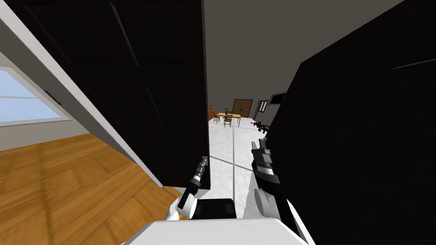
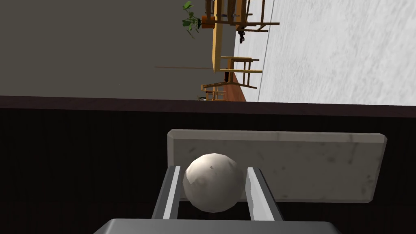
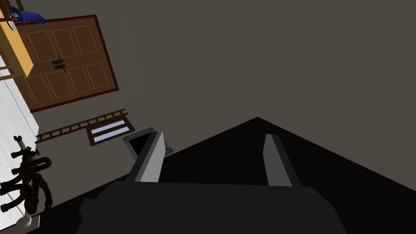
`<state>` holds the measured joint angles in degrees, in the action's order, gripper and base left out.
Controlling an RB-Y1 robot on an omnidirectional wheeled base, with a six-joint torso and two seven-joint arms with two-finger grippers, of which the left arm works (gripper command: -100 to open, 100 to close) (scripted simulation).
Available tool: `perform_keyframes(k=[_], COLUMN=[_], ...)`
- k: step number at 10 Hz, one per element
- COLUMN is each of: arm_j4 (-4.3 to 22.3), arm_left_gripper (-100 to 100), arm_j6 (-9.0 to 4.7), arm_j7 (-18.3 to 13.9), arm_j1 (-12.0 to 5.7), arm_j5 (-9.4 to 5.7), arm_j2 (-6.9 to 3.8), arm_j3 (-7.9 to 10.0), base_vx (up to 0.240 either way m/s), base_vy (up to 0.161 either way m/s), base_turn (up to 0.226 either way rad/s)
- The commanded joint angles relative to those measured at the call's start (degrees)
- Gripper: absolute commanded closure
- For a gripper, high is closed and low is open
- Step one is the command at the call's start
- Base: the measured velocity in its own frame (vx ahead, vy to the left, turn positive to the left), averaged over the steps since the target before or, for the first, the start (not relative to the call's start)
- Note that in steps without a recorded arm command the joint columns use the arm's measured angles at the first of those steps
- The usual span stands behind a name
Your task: Push the door open
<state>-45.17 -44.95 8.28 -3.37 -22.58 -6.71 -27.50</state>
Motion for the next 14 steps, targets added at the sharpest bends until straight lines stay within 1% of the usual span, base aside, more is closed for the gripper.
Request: perform_keyframes(k=[1, 2, 3, 4, 9, 10, 13, 14], arm_j4=[-1.1, -0.8, -0.7, -0.4, 0.5, 0.8, 1.3, 1.7], arm_left_gripper=[100, 100, 100, 100, 100, 100, 100, 100], arm_j6=[0.39, 0.34, 0.31, 0.25, 0.09, 0.03, -0.07, -0.13], arm_j7=[0.5, 0.7, 0.8, 0.9, 1.4, 1.6, 1.9, 2.1], arm_j1=[0.35, 0.22, 0.14, 0.0, -0.39, -0.56, -0.8, -0.96], arm_j5=[-0.39, -0.56, -0.66, -0.85, -1.35, -1.55, -1.86, -2.07], arm_j2=[-0.6, -0.54, -0.51, -0.44, -0.26, -0.19, -0.08, -0.01], arm_j3=[1.63, 2.63, 3.18, 4.27, 7.17, 8.37, 10.16, 11.35], base_vx=[0.152, 0.159, 0.148, 0.14, 0.111, 0.119, 0.112, 0.127], base_vy=[-0.086, -0.077, -0.081, -0.084, -0.071, -0.094, -0.084, -0.086], base_turn=[0.064, 0.048, 0.031, 0.071, 0.04, 0.099, 0.046, 0.053])
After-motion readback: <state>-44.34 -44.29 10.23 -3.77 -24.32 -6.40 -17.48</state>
